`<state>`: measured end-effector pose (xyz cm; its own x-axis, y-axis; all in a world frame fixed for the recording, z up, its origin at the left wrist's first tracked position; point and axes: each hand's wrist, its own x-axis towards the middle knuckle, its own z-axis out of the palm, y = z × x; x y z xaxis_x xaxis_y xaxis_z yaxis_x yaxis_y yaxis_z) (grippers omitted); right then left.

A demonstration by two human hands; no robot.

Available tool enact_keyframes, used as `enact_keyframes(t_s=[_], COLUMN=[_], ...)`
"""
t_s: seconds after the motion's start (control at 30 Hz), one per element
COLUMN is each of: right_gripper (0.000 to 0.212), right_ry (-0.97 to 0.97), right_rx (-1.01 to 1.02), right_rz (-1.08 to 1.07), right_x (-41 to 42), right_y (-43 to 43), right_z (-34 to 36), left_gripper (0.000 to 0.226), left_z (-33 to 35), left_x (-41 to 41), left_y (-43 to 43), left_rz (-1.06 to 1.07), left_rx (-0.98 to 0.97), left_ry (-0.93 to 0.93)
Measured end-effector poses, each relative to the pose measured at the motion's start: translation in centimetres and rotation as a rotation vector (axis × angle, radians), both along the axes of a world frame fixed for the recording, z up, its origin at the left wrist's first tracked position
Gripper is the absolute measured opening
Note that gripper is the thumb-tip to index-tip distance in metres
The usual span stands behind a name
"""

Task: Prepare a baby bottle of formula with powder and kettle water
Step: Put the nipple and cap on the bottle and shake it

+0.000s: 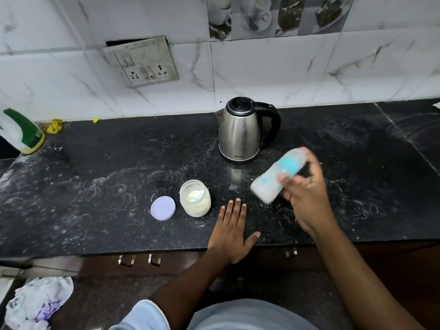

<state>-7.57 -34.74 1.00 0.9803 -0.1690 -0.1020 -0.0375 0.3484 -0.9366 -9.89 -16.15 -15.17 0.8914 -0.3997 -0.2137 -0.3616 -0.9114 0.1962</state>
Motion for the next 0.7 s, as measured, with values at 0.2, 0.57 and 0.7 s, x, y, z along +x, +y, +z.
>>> enact_keyframes(t_s=[0.2,0.57,0.7], right_gripper=[0.081,0.086,0.085], right_ry=[-0.009,-0.051,-0.067], right_rx=[-0.047,-0.057,-0.086], right_rz=[0.088,0.085,0.045], right_x=[-0.1,-0.1,-0.6], right_y=[0.1,0.5,0.7], right_z=[-0.1,0.1,-0.2], left_gripper=[0.096,0.095,0.095], left_z=[-0.1,-0.1,-0.2], left_x=[0.1,0.0,0.0], left_y=[0.0,0.0,0.0], left_rz=[0.001,-0.006,0.001], left_rx=[0.016,0.006,-0.001], left_ry=[-0.004,-0.011,-0.025])
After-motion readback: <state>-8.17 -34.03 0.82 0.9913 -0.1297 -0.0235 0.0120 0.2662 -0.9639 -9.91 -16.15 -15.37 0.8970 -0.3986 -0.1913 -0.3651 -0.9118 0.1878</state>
